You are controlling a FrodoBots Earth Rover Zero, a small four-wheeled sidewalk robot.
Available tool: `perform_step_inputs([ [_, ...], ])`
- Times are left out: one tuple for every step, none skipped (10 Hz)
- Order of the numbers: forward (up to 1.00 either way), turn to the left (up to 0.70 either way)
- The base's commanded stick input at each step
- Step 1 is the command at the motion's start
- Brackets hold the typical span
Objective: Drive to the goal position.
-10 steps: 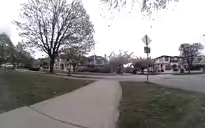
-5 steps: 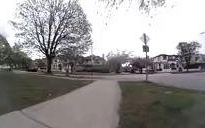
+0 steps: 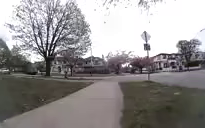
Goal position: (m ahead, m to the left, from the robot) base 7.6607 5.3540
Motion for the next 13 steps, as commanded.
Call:
perform_step_inputs([
  [0.85,-0.16],
  [0.85,0.00],
  [0.85,0.00],
  [0.85,0.00],
  [0.85,0.00],
  [0.85,0.00],
  [0.85,0.00],
  [0.85,0.00],
  [0.85,0.00],
  [0.85,0.00],
  [0.85,0.01],
  [0.85,0.34],
  [0.85,0.34],
])
